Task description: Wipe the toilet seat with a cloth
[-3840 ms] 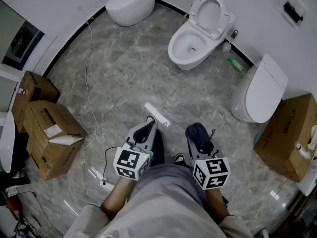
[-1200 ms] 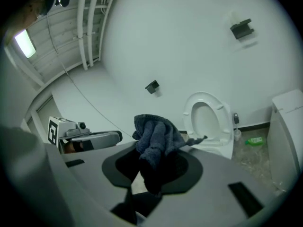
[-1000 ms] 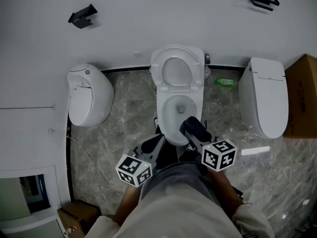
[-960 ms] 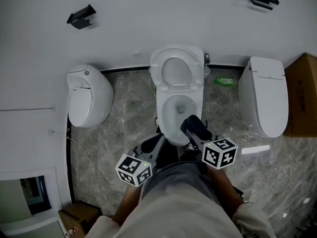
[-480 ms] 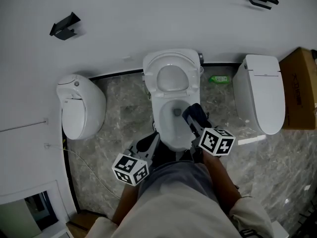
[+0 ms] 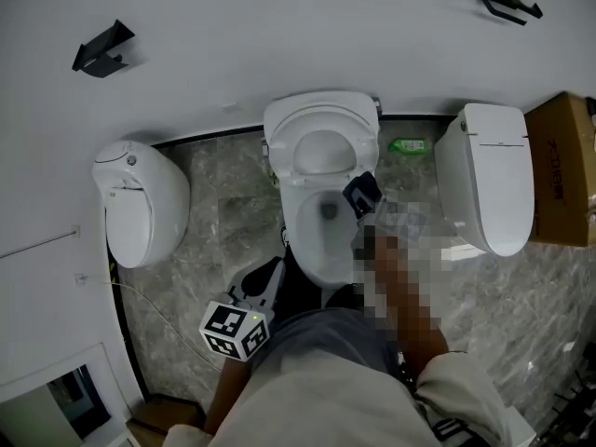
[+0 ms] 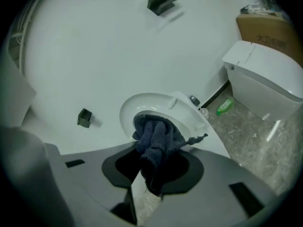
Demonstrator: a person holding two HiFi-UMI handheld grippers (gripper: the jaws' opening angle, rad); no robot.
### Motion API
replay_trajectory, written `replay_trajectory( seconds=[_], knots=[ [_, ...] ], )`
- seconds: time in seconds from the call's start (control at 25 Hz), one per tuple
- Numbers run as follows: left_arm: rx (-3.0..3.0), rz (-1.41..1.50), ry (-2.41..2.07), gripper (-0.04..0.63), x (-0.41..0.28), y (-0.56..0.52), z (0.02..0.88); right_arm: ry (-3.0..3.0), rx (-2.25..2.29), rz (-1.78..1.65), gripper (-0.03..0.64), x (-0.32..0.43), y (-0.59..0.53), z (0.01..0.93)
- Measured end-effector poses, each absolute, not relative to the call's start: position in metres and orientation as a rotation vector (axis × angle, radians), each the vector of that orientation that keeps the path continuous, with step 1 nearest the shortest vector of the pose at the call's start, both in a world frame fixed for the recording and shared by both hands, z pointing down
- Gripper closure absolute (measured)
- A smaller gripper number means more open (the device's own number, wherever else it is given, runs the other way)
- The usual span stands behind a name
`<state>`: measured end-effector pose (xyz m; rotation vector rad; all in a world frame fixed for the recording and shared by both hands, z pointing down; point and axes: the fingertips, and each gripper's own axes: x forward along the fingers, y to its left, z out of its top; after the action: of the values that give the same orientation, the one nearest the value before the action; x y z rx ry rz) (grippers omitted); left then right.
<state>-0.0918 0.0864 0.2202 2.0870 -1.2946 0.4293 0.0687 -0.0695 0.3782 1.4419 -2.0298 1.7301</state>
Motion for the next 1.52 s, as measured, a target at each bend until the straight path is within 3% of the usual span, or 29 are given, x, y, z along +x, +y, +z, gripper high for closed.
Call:
replay_trajectory(
  seconds=[0.76,1.52],
  knots=[
    [1.972,0.392,-1.451,0.588,-0.138,0.088,0.229,-1.824,1.63,1.605,0.523,0.081,-0.195,0.442],
    [1.996,0.246,-1.208,0.588,-0.165,0.038,0.239,-1.835,1.58,1.481,0.52,0.04,-0.217,0.4]
  ],
)
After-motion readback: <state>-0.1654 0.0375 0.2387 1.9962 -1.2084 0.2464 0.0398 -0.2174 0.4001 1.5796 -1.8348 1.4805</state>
